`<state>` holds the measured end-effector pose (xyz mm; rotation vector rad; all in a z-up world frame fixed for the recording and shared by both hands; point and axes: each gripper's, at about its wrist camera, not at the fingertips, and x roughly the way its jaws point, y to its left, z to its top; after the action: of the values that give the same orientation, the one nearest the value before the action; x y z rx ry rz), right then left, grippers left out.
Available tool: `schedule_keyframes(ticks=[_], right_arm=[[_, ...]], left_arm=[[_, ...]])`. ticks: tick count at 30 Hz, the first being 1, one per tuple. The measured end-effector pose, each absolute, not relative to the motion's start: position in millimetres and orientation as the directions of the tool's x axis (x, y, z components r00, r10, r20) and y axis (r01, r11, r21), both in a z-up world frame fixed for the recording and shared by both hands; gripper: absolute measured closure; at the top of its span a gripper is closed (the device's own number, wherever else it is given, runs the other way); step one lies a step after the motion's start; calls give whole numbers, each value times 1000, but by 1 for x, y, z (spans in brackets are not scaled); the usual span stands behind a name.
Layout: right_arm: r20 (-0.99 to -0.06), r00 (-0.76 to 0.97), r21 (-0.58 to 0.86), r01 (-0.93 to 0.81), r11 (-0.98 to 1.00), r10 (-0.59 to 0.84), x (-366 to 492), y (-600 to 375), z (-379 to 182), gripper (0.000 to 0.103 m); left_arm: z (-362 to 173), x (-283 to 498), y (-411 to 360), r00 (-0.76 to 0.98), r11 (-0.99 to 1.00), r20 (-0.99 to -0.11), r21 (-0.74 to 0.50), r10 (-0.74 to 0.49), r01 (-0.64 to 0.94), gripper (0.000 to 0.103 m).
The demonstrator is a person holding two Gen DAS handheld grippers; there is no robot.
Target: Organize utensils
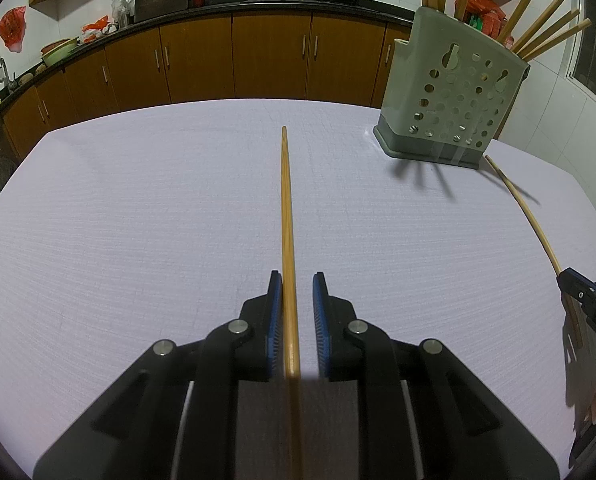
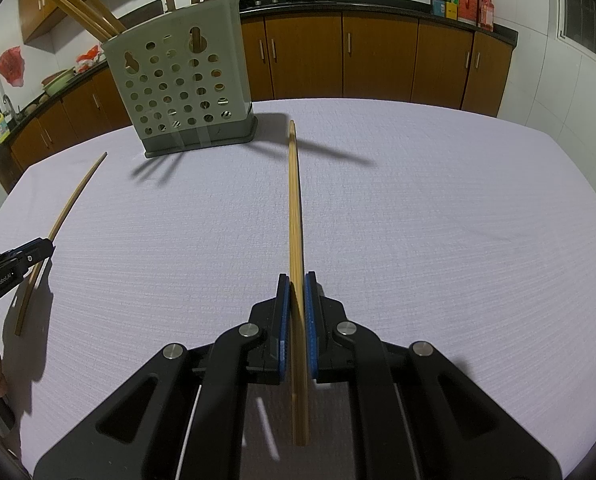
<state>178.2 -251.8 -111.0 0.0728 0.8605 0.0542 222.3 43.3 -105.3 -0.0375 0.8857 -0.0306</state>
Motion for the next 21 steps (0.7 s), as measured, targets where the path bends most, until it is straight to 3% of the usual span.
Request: schedule_keyframes(ticks=[17, 21], right_arm=[[-755, 651, 92, -16, 996, 80, 178, -253, -111, 94], [-753, 651, 117, -10, 993, 96, 174, -257, -111, 94]], left_arm=[[-105, 222, 42, 633, 999, -773, -44, -42, 12, 85], [-106, 216, 35, 632, 999, -775, 5, -18, 35, 85]])
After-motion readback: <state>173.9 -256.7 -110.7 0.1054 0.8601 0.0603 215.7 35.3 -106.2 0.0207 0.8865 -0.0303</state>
